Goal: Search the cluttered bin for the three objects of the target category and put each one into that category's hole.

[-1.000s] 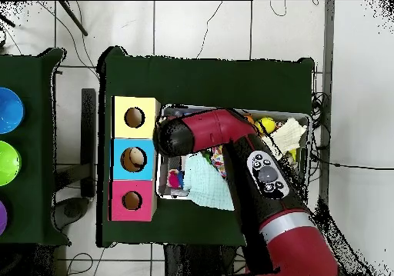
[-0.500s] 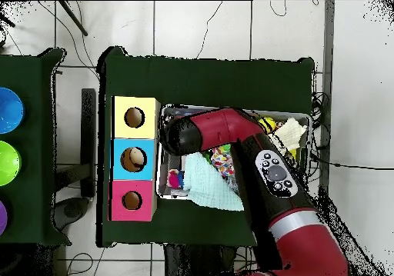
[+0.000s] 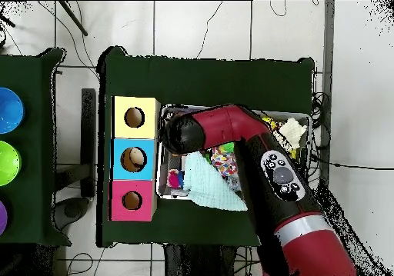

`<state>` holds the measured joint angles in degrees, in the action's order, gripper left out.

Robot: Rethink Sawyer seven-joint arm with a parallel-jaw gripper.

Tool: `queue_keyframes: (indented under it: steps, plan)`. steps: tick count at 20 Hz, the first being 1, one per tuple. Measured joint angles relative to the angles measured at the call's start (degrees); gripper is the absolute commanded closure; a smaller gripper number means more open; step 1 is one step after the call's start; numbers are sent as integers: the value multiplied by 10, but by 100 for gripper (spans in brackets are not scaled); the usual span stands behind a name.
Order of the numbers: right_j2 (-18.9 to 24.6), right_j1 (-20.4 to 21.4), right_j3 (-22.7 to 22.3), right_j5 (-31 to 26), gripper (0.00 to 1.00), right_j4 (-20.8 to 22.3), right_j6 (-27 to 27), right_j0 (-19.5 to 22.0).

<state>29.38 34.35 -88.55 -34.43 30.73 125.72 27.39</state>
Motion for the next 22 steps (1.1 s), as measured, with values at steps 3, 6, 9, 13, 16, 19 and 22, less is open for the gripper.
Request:
queue_keyframes:
  steps: [3,6,9,13,16,19,22]
  plan:
    - [7,3,0,0,0,1,0,8]
    - [10,2,0,0,0,2,0,12]
    - [12,2,-2,0,0,6,0,18]
    - [14,2,-3,0,0,8,0,26]
    - [16,2,-5,0,0,9,0,36]
    - [16,2,-5,0,0,10,0,43]
    - [16,3,-7,0,0,11,0,52]
